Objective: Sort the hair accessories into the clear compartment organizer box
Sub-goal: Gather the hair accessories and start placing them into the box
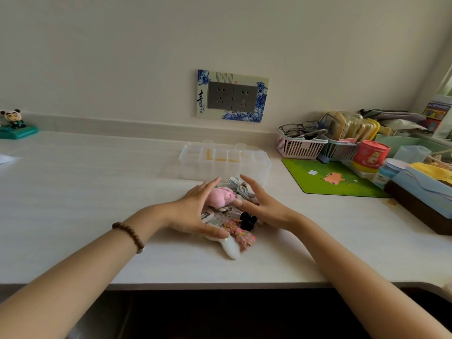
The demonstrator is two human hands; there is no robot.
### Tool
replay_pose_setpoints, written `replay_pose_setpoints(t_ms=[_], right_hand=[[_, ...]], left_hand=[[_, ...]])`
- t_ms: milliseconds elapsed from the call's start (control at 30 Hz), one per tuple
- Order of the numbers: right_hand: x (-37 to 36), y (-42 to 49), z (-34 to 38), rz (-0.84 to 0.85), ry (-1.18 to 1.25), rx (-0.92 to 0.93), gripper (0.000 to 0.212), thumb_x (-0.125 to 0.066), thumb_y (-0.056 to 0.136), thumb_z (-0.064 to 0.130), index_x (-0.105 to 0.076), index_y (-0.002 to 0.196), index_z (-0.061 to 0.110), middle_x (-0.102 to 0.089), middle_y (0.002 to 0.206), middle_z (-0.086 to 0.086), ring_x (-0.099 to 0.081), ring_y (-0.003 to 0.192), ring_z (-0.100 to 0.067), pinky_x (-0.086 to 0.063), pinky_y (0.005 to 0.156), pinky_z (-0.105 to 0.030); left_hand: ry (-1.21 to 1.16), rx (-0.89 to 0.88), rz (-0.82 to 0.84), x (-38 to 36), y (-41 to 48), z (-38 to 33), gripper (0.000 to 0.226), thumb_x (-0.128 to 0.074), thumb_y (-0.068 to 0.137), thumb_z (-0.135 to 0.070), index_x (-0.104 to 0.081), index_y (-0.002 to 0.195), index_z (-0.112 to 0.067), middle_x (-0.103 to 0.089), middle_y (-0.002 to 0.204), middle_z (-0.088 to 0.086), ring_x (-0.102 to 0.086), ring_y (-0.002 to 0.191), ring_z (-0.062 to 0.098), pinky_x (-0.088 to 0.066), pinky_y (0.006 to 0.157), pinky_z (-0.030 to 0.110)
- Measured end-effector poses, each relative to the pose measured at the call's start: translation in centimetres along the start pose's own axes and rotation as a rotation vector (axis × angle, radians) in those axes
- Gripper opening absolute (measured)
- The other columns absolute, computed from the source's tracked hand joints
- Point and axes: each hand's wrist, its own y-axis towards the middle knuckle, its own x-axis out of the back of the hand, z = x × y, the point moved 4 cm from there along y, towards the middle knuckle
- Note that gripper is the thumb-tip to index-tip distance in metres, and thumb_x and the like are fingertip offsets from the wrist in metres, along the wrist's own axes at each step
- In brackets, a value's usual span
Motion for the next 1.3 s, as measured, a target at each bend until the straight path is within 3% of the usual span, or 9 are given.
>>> replay_pose_setpoints(t_ms=[200,333,433,567,900,1000,1100,1200,1300], right_hand=[[-0.5,0.7,-0.5,0.001,-0.019,0.014,0.081,-0.045,0.072,0.075,-0.036,0.138,0.028,-0.039,0.145,0.005,-0.038,0.130,-0.008,-0.030,0.112,-0.034],[2.6,1.9,0.2,-0.283,-0.025,0.115,0.062,-0.038,0.079,0.069,-0.048,0.129,0.034,-0.042,0.140,0.006,-0.039,0.129,-0.009,-0.031,0.110,-0.038],[4.5,3.8,-0.2,-0.408,-0.166,0.122,0.065,-0.028,0.079,0.074,-0.048,0.129,0.037,-0.038,0.146,0.005,-0.023,0.139,-0.013,-0.019,0.114,-0.043],[4.7,5.5,-2.3,-0.395,-0.308,0.080,0.084,-0.009,0.072,0.083,-0.042,0.134,0.038,-0.036,0.148,0.005,-0.021,0.140,-0.015,-0.016,0.115,-0.043],[6.2,4.4,-2.7,-0.317,-0.316,0.077,0.059,-0.016,0.090,0.062,-0.052,0.127,0.033,-0.047,0.137,0.005,-0.038,0.127,-0.015,-0.029,0.109,-0.042],[6.3,2.9,-0.8,-0.413,-0.363,0.160,0.058,-0.024,0.086,0.067,-0.055,0.122,0.035,-0.051,0.130,0.013,-0.038,0.124,-0.006,-0.029,0.105,-0.029],[5.7,1.9,1.4,-0.433,-0.153,0.226,0.049,-0.038,0.085,0.062,-0.065,0.106,0.027,-0.064,0.106,0.014,-0.056,0.099,0.000,-0.042,0.085,-0.017],[3.5,2.5,1.1,-0.231,-0.135,0.083,0.056,-0.035,0.082,0.060,-0.067,0.101,0.018,-0.070,0.097,0.004,-0.062,0.087,-0.008,-0.050,0.077,-0.027],[2.5,3.2,-0.3,-0.221,-0.215,-0.037,0.067,-0.034,0.087,0.060,-0.066,0.098,0.003,-0.070,0.094,-0.014,-0.063,0.085,-0.029,-0.052,0.081,-0.044]], left_hand=[[-0.118,-0.055,-0.080,-0.1,0.3,0.4,0.119,-0.055,0.046,-0.087,0.000,0.143,-0.045,-0.015,0.155,-0.002,-0.015,0.141,0.010,-0.020,0.116,0.035],[-0.059,-0.170,-0.442,3.8,0.4,0.1,0.102,-0.034,0.058,-0.091,-0.025,0.142,-0.036,-0.031,0.150,-0.006,-0.024,0.136,0.005,-0.019,0.112,0.029],[0.100,-0.094,-0.590,6.2,2.0,0.8,0.103,-0.008,0.064,-0.089,-0.027,0.143,-0.027,-0.029,0.152,-0.004,-0.018,0.141,0.014,-0.013,0.115,0.033],[0.210,0.102,-0.520,5.4,4.4,3.0,0.115,0.012,0.053,-0.091,-0.021,0.145,-0.030,-0.018,0.157,-0.003,0.000,0.145,0.019,-0.002,0.117,0.046],[0.174,0.024,-0.496,4.2,3.9,2.7,0.103,0.004,0.063,-0.087,-0.029,0.142,-0.030,-0.039,0.141,-0.009,-0.018,0.133,0.011,-0.023,0.109,0.032],[0.206,0.008,-0.496,4.1,3.6,2.5,0.100,0.004,0.066,-0.085,-0.027,0.143,-0.029,-0.036,0.145,-0.010,-0.017,0.136,0.010,-0.017,0.112,0.030],[0.190,-0.016,-0.505,4.1,3.4,2.3,0.097,0.003,0.068,-0.083,-0.024,0.144,-0.029,-0.029,0.151,-0.010,-0.011,0.141,0.009,-0.010,0.116,0.031],[0.134,-0.090,-0.542,4.1,3.3,1.7,0.094,0.002,0.071,-0.083,-0.030,0.142,-0.031,-0.032,0.149,-0.011,-0.011,0.141,0.006,-0.011,0.117,0.032],[0.108,-0.159,-0.513,3.7,3.4,1.2,0.086,-0.002,0.074,-0.081,-0.035,0.138,-0.036,-0.036,0.146,-0.014,-0.013,0.138,0.001,-0.010,0.116,0.031]])
